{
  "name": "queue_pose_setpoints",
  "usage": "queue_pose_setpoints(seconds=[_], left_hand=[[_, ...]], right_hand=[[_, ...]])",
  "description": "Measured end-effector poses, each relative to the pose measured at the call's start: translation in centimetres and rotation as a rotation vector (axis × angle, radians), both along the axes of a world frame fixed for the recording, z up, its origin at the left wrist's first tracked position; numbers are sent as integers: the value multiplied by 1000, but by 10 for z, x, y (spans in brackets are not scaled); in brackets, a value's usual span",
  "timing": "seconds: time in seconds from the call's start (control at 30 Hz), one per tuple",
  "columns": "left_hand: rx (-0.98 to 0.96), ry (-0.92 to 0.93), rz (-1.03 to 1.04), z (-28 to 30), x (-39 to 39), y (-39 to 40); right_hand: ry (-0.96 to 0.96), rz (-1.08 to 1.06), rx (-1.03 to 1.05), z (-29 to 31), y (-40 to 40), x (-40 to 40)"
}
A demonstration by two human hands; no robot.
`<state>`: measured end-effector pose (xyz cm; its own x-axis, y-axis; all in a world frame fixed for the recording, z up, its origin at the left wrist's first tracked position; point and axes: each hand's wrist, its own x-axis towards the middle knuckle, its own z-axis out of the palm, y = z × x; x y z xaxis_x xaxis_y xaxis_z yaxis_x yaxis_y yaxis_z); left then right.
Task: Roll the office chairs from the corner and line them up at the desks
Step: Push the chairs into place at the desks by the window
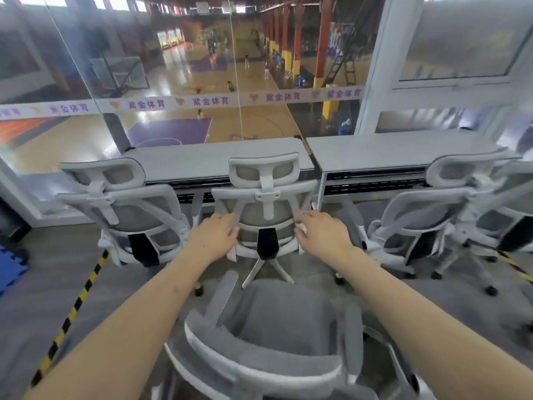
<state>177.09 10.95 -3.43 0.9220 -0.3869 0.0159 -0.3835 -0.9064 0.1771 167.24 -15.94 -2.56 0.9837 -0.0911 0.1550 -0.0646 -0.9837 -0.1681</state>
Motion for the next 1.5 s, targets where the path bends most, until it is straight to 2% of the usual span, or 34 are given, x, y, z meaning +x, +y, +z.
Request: queue_pose_setpoints(seconds=[0.2, 0.47, 0.57, 0.63, 0.83, 1.27, 1.43, 1.5], left_hand=[[-31, 6, -68, 4, -99, 63], [-80, 212, -191, -19, -185, 121], [-5, 234, -173, -21, -200, 123], [4, 225, -146, -17, -208, 121], [-18, 206, -63, -19, -232, 110], [-45, 213, 100, -26, -294, 51], [-152, 224, 126, -50, -316, 54], [-132, 239, 160, -67, -329, 60]], right_hand=[[-53, -37, 10, 5, 54, -120], [171, 28, 48, -17, 121, -228], [207, 52, 9, -40, 131, -239], [184, 47, 63, -47, 128, -241], [224, 95, 107, -41, 110, -246], [49, 150, 88, -57, 38, -266], [85, 113, 54, -69, 31, -289], [70, 87, 42, -83, 27, -307]])
